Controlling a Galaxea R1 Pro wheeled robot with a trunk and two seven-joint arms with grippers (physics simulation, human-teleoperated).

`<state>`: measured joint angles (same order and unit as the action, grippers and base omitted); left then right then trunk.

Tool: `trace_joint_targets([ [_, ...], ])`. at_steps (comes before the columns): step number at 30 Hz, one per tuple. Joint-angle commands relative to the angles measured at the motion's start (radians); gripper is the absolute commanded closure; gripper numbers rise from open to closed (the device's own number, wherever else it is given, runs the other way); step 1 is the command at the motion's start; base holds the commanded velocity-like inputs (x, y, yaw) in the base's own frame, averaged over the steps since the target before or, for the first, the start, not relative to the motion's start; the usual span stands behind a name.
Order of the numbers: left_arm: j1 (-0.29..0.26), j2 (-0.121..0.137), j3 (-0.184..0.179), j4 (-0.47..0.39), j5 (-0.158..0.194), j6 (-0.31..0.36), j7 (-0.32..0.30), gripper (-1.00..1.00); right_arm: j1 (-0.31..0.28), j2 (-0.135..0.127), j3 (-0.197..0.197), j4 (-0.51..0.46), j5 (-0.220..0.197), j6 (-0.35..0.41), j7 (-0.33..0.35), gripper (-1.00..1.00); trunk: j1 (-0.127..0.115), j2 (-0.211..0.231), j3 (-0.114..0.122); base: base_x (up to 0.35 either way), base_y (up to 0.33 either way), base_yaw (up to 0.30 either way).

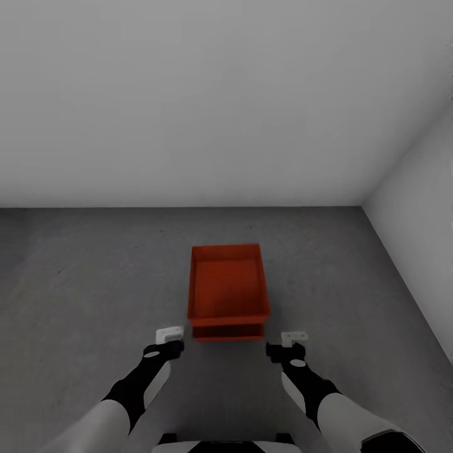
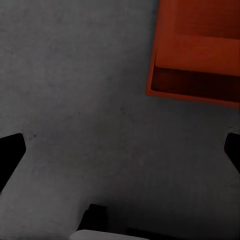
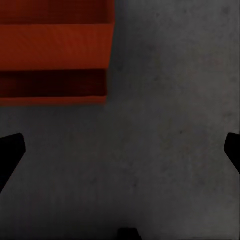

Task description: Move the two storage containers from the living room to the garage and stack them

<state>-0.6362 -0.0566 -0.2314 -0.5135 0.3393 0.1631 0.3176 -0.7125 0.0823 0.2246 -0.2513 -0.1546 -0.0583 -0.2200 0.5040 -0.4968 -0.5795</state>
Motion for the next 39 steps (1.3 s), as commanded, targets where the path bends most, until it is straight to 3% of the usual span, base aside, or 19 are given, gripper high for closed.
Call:
trace_joint_targets([
  [1, 0.000, 0.001, -0.008, -0.001, 0.009, 0.004, 0.009, -1.00, -0.001, 0.000, 0.008, 0.001, -0.011, -0.004, -0.005, -1.00, 0.000, -0.001, -0.001, -0.345, 0.000, 0.000],
  [8, 0.000, 0.001, -0.008, 0.003, 0.010, 0.004, 0.009, -1.00, -0.001, 0.000, 0.007, 0.001, -0.011, -0.005, -0.005, -1.00, 0.000, -0.001, 0.001, -0.316, 0.000, 0.000],
  [15, 0.000, 0.002, -0.008, 0.011, 0.011, 0.006, 0.005, -1.00, 0.005, -0.002, 0.008, 0.005, -0.010, -0.005, -0.006, -1.00, 0.000, -0.001, 0.006, -0.061, 0.000, 0.000],
  [20, 0.000, -0.001, -0.009, 0.071, 0.009, 0.008, -0.002, -1.00, 0.005, -0.008, 0.006, 0.011, -0.009, -0.002, -0.005, -1.00, 0.000, -0.001, 0.014, -0.005, 0.000, 0.000],
  [26, 0.000, 0.010, -0.007, 0.398, 0.014, -0.031, -0.009, -1.00, 0.010, -0.015, 0.006, 0.086, -0.009, 0.002, -0.005, -1.00, 0.000, -0.001, 0.023, 0.000, 0.000, 0.000],
  [30, 0.004, 0.022, -0.008, 0.476, 0.031, -0.086, -0.009, -1.00, 0.013, -0.016, 0.005, 0.128, -0.009, 0.003, -0.004, -1.00, 0.000, -0.001, 0.030, 0.000, 0.000, 0.000],
  [31, 0.011, 0.048, -0.008, 0.504, 0.052, -0.120, -0.009, -1.00, 0.020, -0.019, 0.005, 0.158, -0.010, 0.004, -0.004, -1.00, 0.000, -0.001, 0.031, 0.000, 0.000, 0.000],
  [39, 0.015, 0.078, -0.008, 0.513, 0.066, -0.136, -0.010, -1.00, 0.026, -0.021, 0.005, 0.168, -0.010, 0.005, -0.004, -1.00, 0.000, -0.001, 0.042, 0.000, 0.000, 0.000],
])
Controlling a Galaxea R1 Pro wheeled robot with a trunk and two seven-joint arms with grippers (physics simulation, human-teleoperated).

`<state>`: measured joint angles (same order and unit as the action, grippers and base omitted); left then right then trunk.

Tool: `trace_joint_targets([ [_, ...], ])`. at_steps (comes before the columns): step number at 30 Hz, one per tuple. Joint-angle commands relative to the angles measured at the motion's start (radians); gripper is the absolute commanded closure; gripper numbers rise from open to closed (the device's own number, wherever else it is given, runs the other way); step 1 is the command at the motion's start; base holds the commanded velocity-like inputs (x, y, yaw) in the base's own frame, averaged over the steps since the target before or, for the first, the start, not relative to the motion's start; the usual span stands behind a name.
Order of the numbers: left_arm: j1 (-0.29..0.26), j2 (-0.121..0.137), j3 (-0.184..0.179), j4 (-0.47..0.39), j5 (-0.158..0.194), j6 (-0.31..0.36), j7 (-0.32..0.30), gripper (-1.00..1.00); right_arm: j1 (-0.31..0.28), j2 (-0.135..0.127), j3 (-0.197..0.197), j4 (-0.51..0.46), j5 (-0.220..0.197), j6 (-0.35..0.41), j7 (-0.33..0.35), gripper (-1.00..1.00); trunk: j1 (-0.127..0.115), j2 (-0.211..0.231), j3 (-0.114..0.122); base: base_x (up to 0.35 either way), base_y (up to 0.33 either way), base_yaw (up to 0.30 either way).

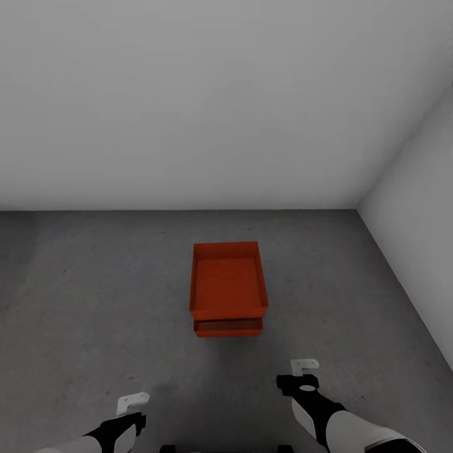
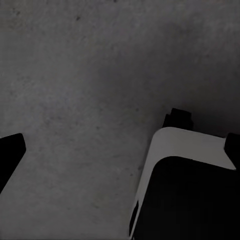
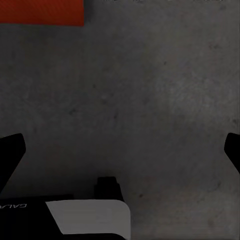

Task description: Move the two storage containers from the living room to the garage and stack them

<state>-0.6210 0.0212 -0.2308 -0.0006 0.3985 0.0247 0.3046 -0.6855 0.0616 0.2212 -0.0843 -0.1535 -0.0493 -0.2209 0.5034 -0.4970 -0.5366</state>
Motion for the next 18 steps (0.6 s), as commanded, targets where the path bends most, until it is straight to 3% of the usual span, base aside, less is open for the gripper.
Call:
trace_joint_targets([
  [1, 0.000, 0.001, -0.008, 0.000, 0.007, 0.002, 0.003, -1.00, -0.001, 0.001, 0.009, 0.001, -0.010, -0.003, -0.004, -1.00, 0.000, -0.001, -0.001, 0.000, 0.000, 0.000],
  [18, 0.000, 0.013, -0.009, 0.001, 0.008, -0.018, 0.004, -1.00, 0.000, 0.003, 0.009, -0.001, -0.005, 0.002, 0.002, -1.00, 0.000, -0.001, 0.001, 0.000, 0.000, 0.000],
])
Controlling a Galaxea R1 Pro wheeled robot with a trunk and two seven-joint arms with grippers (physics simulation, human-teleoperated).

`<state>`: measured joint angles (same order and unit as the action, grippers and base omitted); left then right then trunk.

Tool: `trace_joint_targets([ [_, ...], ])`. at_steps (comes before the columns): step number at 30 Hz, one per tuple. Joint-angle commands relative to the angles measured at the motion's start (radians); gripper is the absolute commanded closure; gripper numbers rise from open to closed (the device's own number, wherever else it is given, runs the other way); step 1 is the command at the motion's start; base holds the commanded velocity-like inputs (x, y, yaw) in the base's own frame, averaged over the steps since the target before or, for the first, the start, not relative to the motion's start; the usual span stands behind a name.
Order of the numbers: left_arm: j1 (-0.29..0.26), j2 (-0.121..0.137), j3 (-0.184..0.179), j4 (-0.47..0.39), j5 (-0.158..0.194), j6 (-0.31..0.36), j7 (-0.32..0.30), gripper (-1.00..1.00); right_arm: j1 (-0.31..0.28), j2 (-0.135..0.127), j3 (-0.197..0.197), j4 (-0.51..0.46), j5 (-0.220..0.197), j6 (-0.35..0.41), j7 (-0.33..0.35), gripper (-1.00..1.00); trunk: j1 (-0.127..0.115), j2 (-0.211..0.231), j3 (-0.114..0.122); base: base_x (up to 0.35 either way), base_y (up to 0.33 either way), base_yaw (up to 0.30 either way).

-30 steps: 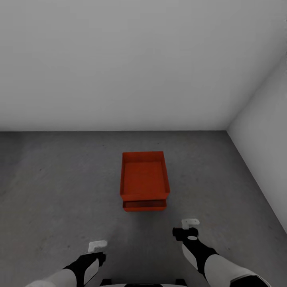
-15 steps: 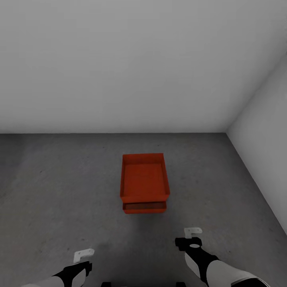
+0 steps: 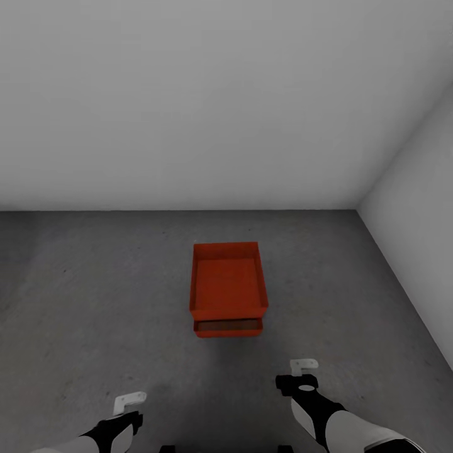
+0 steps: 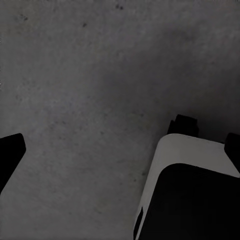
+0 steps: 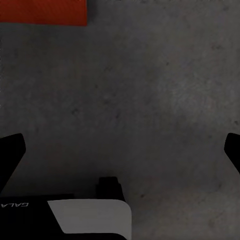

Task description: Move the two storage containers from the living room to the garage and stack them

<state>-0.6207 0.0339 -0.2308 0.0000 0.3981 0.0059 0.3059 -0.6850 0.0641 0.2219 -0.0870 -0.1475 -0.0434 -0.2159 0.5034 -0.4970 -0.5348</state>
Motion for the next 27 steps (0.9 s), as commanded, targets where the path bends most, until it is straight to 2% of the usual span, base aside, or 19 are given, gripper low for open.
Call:
trace_joint_targets([
  [1, 0.000, 0.000, -0.008, 0.000, 0.008, -0.001, 0.002, -1.00, -0.001, 0.000, 0.008, 0.001, -0.011, -0.004, -0.003, -1.00, 0.000, -0.001, -0.001, 0.000, 0.000, 0.000],
  [10, -0.001, 0.001, -0.008, 0.000, 0.008, -0.003, 0.001, -1.00, -0.001, 0.001, 0.009, 0.000, -0.009, -0.004, -0.005, -1.00, 0.000, -0.001, -0.001, 0.000, 0.000, 0.000],
  [15, 0.000, 0.001, -0.008, 0.000, 0.007, -0.003, 0.001, -1.00, 0.016, -0.008, 0.012, 0.075, -0.004, -0.004, -0.005, -1.00, 0.000, -0.001, -0.001, 0.000, 0.000, 0.000],
  [18, 0.001, 0.004, -0.008, 0.000, 0.008, -0.003, 0.001, -1.00, 0.053, -0.018, 0.013, 0.110, -0.006, 0.003, -0.002, -1.00, 0.000, -0.001, -0.001, 0.000, 0.000, 0.000],
  [21, 0.005, 0.007, -0.008, 0.000, 0.008, -0.003, 0.001, -1.00, 0.088, -0.044, 0.013, 0.115, -0.008, 0.006, 0.001, -1.00, 0.000, -0.001, -0.001, 0.000, 0.000, 0.000],
  [22, 0.008, 0.008, -0.008, 0.000, 0.008, -0.002, 0.001, -1.00, 0.111, -0.061, 0.013, 0.117, -0.008, 0.006, 0.002, -1.00, 0.000, -0.001, -0.001, 0.000, 0.000, 0.000],
  [25, 0.023, 0.010, -0.008, 0.000, 0.008, -0.002, 0.001, -1.00, 0.165, -0.084, 0.013, 0.118, -0.008, 0.000, 0.007, -1.00, 0.000, -0.001, -0.001, 0.000, 0.000, 0.000],
  [27, 0.035, 0.010, -0.008, 0.000, 0.008, -0.002, 0.001, -1.00, 0.195, -0.090, 0.013, 0.119, -0.008, -0.003, 0.010, -1.00, 0.000, -0.001, -0.001, 0.000, 0.000, 0.000],
])
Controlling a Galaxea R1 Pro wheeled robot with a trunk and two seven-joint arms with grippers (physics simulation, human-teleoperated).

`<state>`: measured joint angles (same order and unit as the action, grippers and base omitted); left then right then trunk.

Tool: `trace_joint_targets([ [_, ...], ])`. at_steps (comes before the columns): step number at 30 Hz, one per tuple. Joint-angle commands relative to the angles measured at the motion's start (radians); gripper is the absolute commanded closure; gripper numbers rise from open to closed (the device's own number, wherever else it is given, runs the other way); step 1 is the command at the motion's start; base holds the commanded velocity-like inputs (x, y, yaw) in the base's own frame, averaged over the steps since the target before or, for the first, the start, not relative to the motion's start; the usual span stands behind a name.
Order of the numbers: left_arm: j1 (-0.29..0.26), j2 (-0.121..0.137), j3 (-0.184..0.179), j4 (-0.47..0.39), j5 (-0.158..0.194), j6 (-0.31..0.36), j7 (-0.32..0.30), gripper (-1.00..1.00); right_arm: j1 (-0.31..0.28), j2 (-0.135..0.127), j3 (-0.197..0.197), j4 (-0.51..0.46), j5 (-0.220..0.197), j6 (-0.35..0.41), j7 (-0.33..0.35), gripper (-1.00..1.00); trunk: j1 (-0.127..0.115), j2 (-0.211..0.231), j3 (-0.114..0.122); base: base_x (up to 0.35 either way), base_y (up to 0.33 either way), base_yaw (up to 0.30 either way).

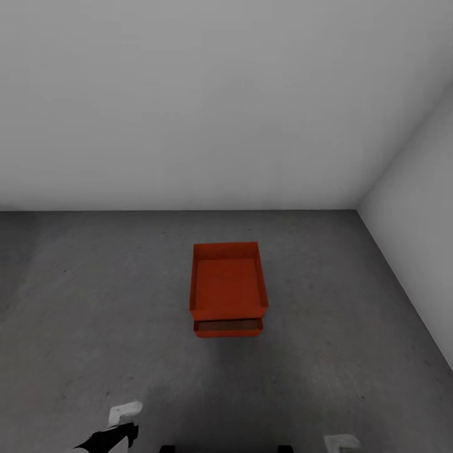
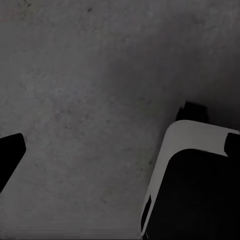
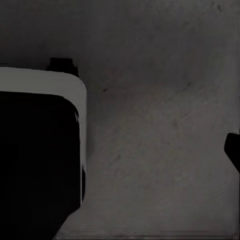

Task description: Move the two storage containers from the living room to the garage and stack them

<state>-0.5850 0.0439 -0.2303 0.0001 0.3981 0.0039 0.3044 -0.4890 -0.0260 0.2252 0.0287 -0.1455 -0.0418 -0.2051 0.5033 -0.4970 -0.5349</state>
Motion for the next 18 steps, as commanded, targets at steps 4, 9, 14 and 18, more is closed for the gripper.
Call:
trace_joint_targets([
  [4, 0.038, 0.000, -0.009, 0.000, 0.008, 0.001, 0.002, -1.00, 0.087, -0.004, 0.010, 0.003, -0.009, -0.012, 0.009, -1.00, 0.000, -0.001, -0.001, 0.000, 0.000, 0.000],
  [9, 0.095, -0.001, -0.009, 0.000, 0.007, 0.000, 0.001, -1.00, 0.180, -0.001, 0.008, 0.003, -0.017, -0.057, 0.014, -1.00, 0.000, -0.001, 0.000, 0.000, 0.000, -0.028],
  [14, 0.121, -0.003, -0.009, 0.000, 0.005, -0.002, 0.001, -1.00, 0.227, 0.001, 0.008, 0.004, -0.019, -0.091, 0.015, -1.00, 0.000, -0.001, 0.006, 0.000, 0.000, -0.111],
  [18, 0.126, -0.005, -0.010, -0.001, 0.003, 0.000, 0.001, -1.00, 0.260, 0.004, 0.008, 0.005, -0.016, -0.095, 0.015, -1.00, 0.000, -0.001, 0.012, 0.000, 0.000, -0.062],
])
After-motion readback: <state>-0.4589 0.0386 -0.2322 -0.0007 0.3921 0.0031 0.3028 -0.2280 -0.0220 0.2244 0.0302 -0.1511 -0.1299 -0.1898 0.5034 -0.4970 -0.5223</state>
